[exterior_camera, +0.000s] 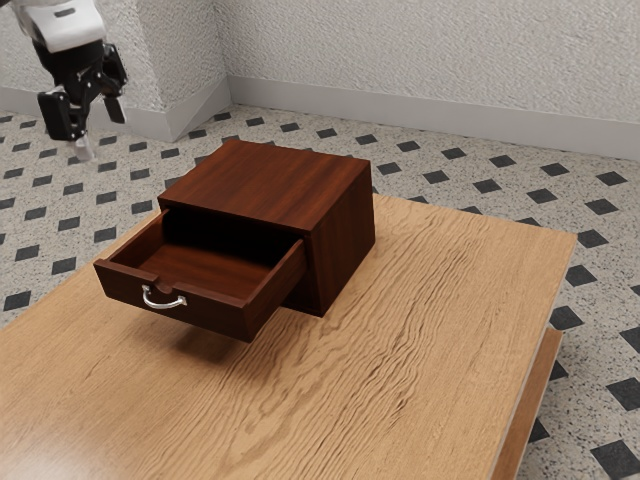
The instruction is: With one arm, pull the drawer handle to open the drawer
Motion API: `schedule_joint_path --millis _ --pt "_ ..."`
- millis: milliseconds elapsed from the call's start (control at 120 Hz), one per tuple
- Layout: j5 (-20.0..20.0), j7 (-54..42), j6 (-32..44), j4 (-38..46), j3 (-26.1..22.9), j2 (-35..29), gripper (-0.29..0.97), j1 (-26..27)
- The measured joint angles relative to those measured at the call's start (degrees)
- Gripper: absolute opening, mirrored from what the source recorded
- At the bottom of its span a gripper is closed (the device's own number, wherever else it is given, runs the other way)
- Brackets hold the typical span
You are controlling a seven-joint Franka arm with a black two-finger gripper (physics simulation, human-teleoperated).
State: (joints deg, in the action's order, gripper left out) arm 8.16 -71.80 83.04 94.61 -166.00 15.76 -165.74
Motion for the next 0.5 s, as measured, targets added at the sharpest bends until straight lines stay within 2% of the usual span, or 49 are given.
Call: schedule_joint_path --millis 183,500 --pt "-1.4 4.1 -3.5 -5.8 0.0 -1.0 0.68 -0.1" --pt "-1.8 8.8 -5.6 -6.4 0.0 -1.0 0.68 0.0"
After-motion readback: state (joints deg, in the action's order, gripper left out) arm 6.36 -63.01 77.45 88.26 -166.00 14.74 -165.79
